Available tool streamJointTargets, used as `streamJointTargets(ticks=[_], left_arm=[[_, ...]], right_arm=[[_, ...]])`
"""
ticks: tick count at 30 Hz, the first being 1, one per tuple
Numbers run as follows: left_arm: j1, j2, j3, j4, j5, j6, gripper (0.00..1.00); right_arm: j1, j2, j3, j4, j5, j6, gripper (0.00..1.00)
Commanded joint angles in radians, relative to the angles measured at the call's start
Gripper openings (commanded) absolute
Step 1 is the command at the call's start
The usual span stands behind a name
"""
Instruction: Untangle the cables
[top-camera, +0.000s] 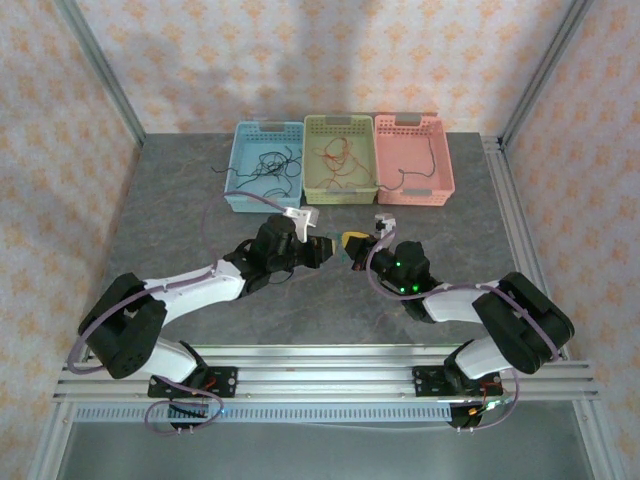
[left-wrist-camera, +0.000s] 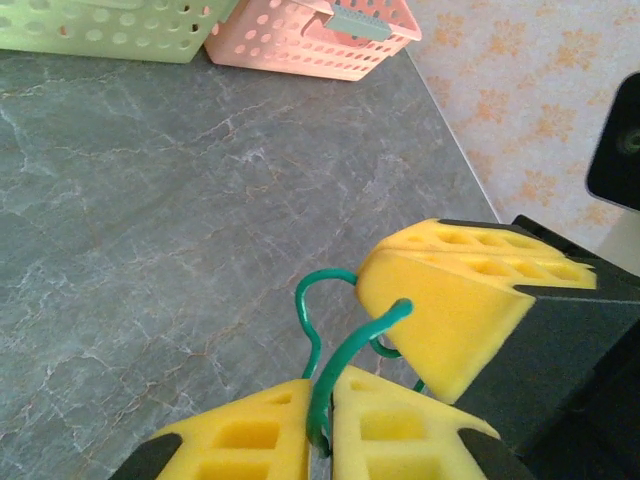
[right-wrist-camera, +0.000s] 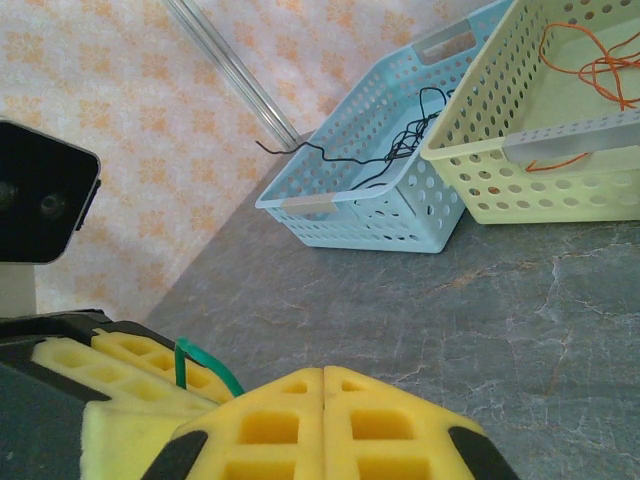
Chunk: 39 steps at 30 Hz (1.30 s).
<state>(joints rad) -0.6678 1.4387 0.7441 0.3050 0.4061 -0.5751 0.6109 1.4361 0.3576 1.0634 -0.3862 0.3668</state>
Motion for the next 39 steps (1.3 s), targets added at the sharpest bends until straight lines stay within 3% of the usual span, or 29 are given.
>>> streamJointTargets(ticks=[1,4,10,15,19,24,30,34,39], left_arm=[[-0.006,0.010,0.029,-0.011,-0.021,0.020,0.09],[-0.004,0.012,0.030,-0.014,-0.021,0.018,0.00],[-0.006,-0.068,0.048,-0.189,-0.143,0.100,0.00],[-0.004,-0.256,-0.002,-0.304,-0.304,0.199,0.00],[-0.003,-0.359,-0.050,-0.276,-0.258,0.216,0.00],[-0.004,-0.448,-0.133,-0.123,-0.116,0.237,0.00],[-0.006,-0.458,-0.203,0.059,0.021,0.269,0.00],[-0.014,-0.432,-0.221,0.113,0.024,0.328,0.00],[-0.043,-0.377,-0.247,0.178,-0.004,0.510,0.00]], right_arm=[[0.006,-0.005,0.027,0.036,-0.017,0.007,0.00],[0.006,-0.004,0.029,0.034,-0.018,0.003,0.00],[0.006,-0.031,0.030,-0.037,0.048,-0.019,0.01],[0.006,-0.108,0.012,-0.116,0.183,-0.061,0.39],[0.006,-0.159,-0.023,-0.094,0.235,-0.094,0.50],[0.006,-0.184,-0.055,-0.025,0.193,-0.123,0.51],[0.007,-0.138,-0.078,0.128,0.068,-0.135,0.45],[0.007,-0.119,-0.087,0.200,0.016,-0.127,0.42],[0.007,-0.140,-0.089,0.210,-0.024,-0.117,0.44]])
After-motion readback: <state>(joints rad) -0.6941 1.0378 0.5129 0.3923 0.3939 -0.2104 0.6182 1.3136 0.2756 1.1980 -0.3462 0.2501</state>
